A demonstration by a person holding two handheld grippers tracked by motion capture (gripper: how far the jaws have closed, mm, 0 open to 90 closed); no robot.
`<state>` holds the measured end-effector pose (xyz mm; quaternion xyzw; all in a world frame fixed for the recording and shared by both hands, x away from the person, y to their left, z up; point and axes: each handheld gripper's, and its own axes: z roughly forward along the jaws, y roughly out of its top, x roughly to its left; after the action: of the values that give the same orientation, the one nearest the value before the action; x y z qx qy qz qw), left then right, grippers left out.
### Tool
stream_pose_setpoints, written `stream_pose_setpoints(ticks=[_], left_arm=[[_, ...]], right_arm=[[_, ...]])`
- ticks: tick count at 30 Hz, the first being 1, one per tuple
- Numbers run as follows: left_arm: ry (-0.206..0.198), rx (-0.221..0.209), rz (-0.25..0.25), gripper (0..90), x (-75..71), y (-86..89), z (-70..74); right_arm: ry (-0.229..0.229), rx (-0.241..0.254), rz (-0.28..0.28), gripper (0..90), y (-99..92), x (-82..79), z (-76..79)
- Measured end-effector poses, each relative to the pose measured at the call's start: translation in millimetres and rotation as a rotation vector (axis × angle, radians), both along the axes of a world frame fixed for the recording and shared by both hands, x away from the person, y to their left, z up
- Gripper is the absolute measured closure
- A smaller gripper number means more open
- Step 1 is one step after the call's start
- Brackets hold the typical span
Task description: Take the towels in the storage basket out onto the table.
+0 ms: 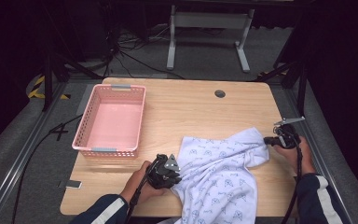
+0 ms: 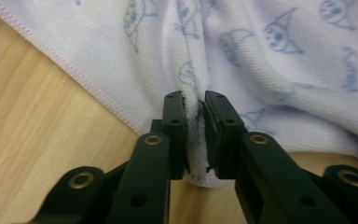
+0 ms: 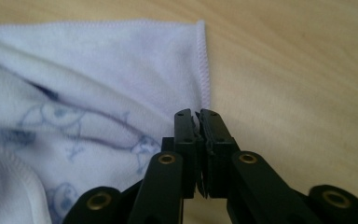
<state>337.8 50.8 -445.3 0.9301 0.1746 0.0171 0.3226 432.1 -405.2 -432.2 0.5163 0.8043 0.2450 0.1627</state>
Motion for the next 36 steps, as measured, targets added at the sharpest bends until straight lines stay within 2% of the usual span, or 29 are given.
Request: stream_pose_setpoints(ticks=[1,2,4,6,7,9,11,12,13,14,16,17,18,19,20,21,22,23,24,25,26,27,28,29,31,32,33,35,36], left_arm=[[-0.01,-0.007,0.019,72.6,1.6,-1.3,3.8],[-0.025,-0.026,0.048,65.0,5.5,-2.9,6.4],[-0.038,-0.079,0.114,54.1,17.8,-8.1,11.7],[-0.051,-0.124,0.163,50.1,34.2,-17.2,15.1],[-0.072,-0.123,0.188,46.6,42.5,-23.2,15.9],[-0.113,-0.102,0.215,44.5,58.0,-34.1,15.5],[-0.11,-0.112,0.257,43.6,77.0,-44.1,12.6],[-0.105,-0.105,0.278,43.0,84.8,-49.3,10.7],[-0.13,-0.088,0.295,41.8,93.4,-54.6,8.1],[-0.113,-0.086,0.305,41.5,101.3,-58.0,5.3],[-0.113,-0.054,0.313,41.0,112.1,-63.6,-1.4],[-0.113,-0.054,0.313,40.9,112.1,-63.6,-1.4],[-0.097,-0.048,0.3,40.9,116.7,-65.2,-5.9],[-0.082,-0.025,0.283,41.5,119.4,-66.5,-8.6],[-0.089,-0.013,0.283,43.5,119.8,-69.1,-12.5],[-0.091,-0.031,0.271,45.0,120.6,-68.9,-13.1],[-0.084,-0.027,0.261,50.6,120.7,-68.5,-12.1],[-0.086,-0.021,0.251,57.0,120.6,-67.9,-11.1],[-0.081,-0.029,0.236,67.5,120.7,-67.4,-10.9],[-0.083,-0.02,0.229,76.4,120.9,-66.5,-10.0],[-0.101,-0.012,0.235,80.4,120.7,-65.5,-8.8],[-0.116,-0.007,0.256,82.4,119.9,-64.9,-7.7],[-0.137,-0.016,0.279,83.0,119.8,-63.8,-5.8],[-0.17,-0.034,0.301,83.1,120.2,-60.9,-0.4],[-0.228,-0.088,0.368,83.1,122.5,-51.6,14.4],[-0.228,-0.088,0.368,83.0,122.5,-51.6,14.4],[-0.253,-0.116,0.394,83.0,123.5,-47.8,21.5],[-0.318,-0.138,0.427,83.3,125.9,-41.2,37.3],[-0.337,-0.163,0.455,83.3,126.9,-38.8,43.6]], right_arm=[[0.011,0.015,0.015,81.7,-0.6,-4.2,-1.2],[0.024,0.02,0.039,74.9,0.1,-8.0,-1.6],[-0.016,-0.004,0.045,66.7,2.0,-10.1,1.6],[-0.05,0.034,0.029,56.7,3.8,-8.7,7.2],[-0.074,0.038,0.009,50.8,4.3,-6.6,9.5],[-0.101,0.051,-0.003,46.9,7.5,-1.7,12.1],[-0.116,0.052,0.003,41.1,11.2,4.3,11.7],[-0.115,0.057,0.009,41.3,13.5,8.0,11.0],[-0.117,0.057,0.019,40.9,15.3,12.7,9.2],[-0.118,0.047,0.023,39.3,17.4,18.5,6.5],[-0.088,0.052,0.013,37.6,20.0,29.1,-0.3],[-0.088,0.052,0.013,37.6,20.0,29.1,-0.3],[-0.088,0.038,0.003,38.3,20.8,33.5,-4.4],[-0.067,0.039,0.008,39.3,21.8,36.7,-8.3],[-0.044,0.036,0.014,38.0,22.2,39.4,-11.6],[-0.05,0.033,0.006,39.1,23.2,40.2,-12.7],[-0.049,0.038,-0.004,43.4,23.5,41.2,-12.3],[-0.048,0.041,-0.002,51.9,24.2,41.5,-11.6],[-0.047,0.036,0.012,60.4,25.2,41.3,-10.5],[-0.043,0.029,0.032,70.8,27.2,41.1,-9.4],[-0.041,0.026,0.052,78.9,29.4,40.6,-8.8],[-0.062,-0.019,0.044,83.8,32.6,39.2,-6.6],[-0.082,-0.021,0.043,85.0,33.5,38.2,-4.4],[-0.114,0.011,0.05,85.4,33.3,36.3,0.8],[-0.208,0.06,0.037,85.8,31.0,31.4,19.5],[-0.208,0.06,0.037,85.8,31.0,31.4,19.5],[-0.251,0.077,0.032,85.9,29.3,29.6,28.0],[-0.31,0.124,0.034,86.0,26.4,26.2,46.1],[-0.333,0.136,0.033,85.9,25.7,24.8,52.8]])
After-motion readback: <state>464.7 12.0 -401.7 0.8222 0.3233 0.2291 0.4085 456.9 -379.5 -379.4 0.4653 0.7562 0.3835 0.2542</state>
